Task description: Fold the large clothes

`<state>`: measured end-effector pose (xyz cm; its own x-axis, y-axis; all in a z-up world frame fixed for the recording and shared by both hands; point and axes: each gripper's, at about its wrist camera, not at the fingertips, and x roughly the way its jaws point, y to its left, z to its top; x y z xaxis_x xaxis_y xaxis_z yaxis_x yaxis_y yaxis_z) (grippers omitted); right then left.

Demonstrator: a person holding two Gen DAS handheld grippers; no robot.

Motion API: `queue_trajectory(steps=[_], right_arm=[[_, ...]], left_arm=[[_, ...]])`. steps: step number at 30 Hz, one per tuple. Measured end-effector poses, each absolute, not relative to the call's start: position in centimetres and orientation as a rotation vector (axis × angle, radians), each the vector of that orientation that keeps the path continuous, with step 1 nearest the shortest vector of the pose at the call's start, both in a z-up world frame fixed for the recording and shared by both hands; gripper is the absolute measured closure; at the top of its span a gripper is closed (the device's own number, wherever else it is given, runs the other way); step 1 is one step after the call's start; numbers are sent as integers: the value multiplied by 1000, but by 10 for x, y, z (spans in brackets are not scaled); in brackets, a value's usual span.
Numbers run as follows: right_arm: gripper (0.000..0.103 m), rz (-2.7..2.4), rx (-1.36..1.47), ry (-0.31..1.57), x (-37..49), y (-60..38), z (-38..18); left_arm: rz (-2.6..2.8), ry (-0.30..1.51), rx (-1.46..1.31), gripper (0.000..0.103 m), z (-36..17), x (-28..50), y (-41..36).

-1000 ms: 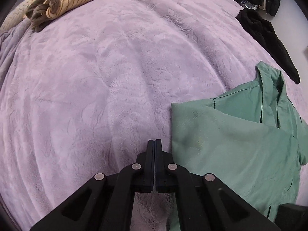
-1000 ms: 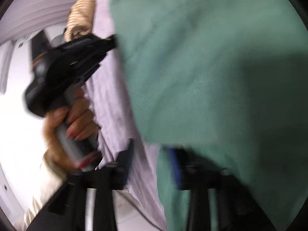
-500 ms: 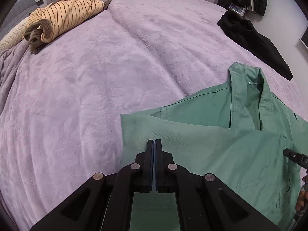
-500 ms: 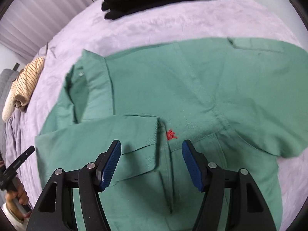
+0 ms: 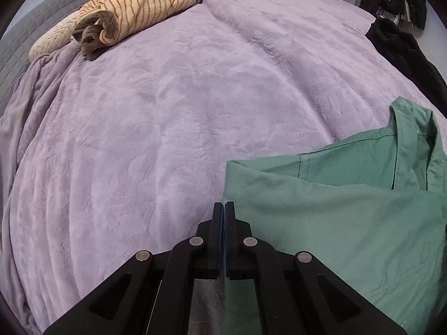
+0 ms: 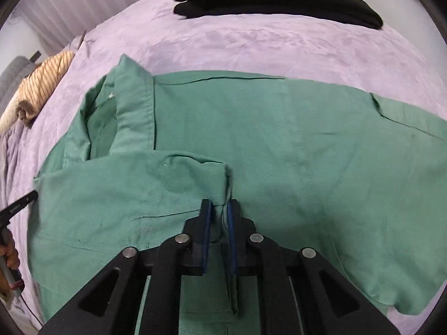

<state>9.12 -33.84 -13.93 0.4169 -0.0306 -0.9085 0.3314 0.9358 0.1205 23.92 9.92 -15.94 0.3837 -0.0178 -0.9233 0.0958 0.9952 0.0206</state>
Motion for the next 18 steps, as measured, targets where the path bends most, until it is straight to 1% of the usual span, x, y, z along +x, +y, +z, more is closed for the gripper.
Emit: queue_trajectory(steps=[1, 2, 4, 7, 9, 11, 12, 14, 15, 16, 18], right_arm=[[90, -244, 310, 1125, 89, -339, -138], [87, -262, 312, 1132, 86, -339, -134], [87, -275, 315, 1128, 77, -337, -125], [87, -203, 309, 1070, 54, -321, -107], [87, -154, 276, 1104, 51, -308, -113], [87, -182, 244, 1167, 55, -302, -132], [91, -201, 254, 1196, 55, -305, -144], [91, -197, 361, 1176, 48, -320, -148], [85, -244, 360, 1186, 44, -325, -146], [83, -287, 347, 1201, 40, -330, -142], [82, -287, 378, 1211, 28, -340, -136]], left_arm=[[-82, 1168, 66, 102, -152, 235, 105], [-98, 1167, 53, 102, -144, 228, 110], [-141, 1171, 34, 102, -132, 210, 113], [-219, 1193, 29, 102, -127, 178, 102], [-230, 1242, 78, 102, -144, 158, 91], [-195, 1297, 136, 102, -168, 140, 86], [-173, 1317, 155, 102, -179, 133, 88], [-146, 1312, 146, 102, -182, 121, 99], [-137, 1323, 135, 102, -179, 117, 106], [-131, 1337, 125, 102, -176, 115, 112], [-105, 1372, 108, 102, -170, 107, 126]])
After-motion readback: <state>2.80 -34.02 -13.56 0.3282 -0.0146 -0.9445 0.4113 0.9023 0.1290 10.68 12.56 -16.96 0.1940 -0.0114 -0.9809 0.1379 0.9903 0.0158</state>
